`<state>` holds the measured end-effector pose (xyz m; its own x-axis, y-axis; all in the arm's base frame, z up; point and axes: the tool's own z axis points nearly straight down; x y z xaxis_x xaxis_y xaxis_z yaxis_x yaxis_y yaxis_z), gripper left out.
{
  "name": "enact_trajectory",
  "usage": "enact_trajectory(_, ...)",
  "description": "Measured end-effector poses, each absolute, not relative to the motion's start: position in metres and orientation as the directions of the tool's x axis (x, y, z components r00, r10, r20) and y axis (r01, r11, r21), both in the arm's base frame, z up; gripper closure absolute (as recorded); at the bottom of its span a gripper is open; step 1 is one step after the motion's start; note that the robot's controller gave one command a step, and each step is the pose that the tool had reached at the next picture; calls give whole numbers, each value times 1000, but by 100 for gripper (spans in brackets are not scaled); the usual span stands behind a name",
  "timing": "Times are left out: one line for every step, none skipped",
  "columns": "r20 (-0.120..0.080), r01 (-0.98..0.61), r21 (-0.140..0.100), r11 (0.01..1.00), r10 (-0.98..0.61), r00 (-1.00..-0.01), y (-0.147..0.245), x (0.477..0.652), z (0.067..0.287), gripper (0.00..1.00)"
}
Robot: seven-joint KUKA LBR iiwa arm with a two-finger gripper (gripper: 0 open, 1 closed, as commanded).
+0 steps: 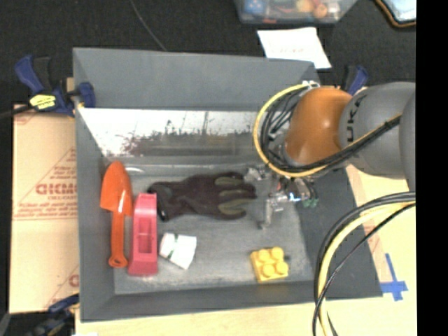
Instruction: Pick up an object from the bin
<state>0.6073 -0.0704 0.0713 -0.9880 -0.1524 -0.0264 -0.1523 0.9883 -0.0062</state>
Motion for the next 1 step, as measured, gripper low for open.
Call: enact_trajectory(-23,-95,-8,995,-95,-995,-67,604,71,0)
